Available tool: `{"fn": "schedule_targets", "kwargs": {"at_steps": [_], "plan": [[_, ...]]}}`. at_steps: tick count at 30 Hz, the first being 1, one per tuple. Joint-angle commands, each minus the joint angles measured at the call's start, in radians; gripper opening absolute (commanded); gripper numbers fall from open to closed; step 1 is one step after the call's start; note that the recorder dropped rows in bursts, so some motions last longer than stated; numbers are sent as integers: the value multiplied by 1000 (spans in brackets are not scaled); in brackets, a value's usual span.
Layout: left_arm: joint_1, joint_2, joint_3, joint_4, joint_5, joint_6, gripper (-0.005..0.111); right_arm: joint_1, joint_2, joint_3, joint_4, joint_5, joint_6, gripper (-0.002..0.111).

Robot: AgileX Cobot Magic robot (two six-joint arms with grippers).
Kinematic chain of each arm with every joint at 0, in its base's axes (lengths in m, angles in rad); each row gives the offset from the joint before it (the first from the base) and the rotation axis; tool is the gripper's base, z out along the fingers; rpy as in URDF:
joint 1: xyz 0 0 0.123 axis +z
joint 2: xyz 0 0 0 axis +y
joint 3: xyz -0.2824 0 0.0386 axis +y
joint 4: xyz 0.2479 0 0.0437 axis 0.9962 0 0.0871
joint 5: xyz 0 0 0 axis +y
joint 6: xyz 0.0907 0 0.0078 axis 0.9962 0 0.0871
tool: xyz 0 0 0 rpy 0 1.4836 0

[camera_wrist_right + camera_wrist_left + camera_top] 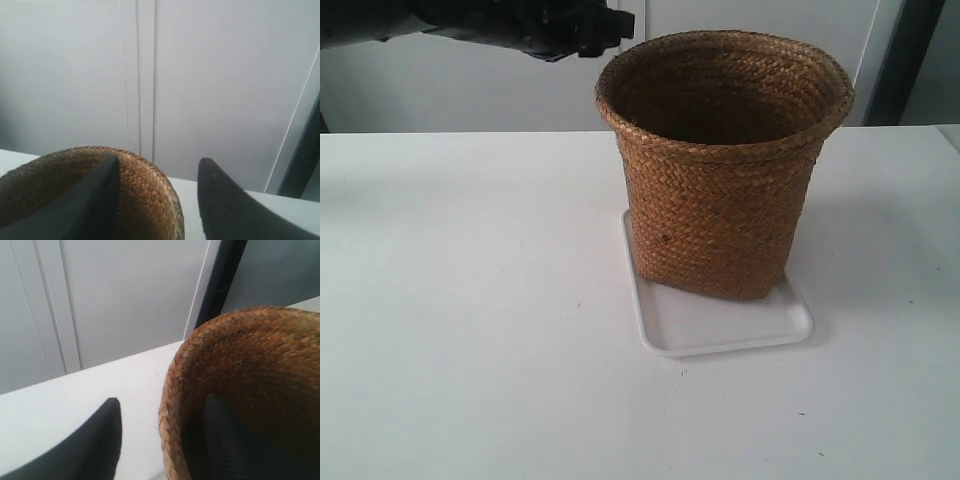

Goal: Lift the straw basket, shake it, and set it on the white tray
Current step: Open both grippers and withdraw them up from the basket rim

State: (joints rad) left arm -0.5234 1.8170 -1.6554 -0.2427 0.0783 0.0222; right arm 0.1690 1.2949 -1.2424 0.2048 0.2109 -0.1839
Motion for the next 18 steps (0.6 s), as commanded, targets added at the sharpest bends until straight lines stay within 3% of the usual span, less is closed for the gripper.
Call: {"fn": "schedule_targets", "kwargs": {"at_steps": [1,4,5,12,18], "plan": [[2,-97,-10,22,107,3,35,-1,-67,-5,-5,28,-38,30],[2,-158,-10,72,208,16,4,-1,-107,-5,-5,79,-52,5],[0,-181,-10,94,241,32,0,-1,-123,-1,-5,96,-52,0],[-2,-339,28,150,422,85,0,1,-279,113,3,107,-52,0],[-25,-524,264,219,286,81,0,1,-445,283,3,37,-90,0]]}}
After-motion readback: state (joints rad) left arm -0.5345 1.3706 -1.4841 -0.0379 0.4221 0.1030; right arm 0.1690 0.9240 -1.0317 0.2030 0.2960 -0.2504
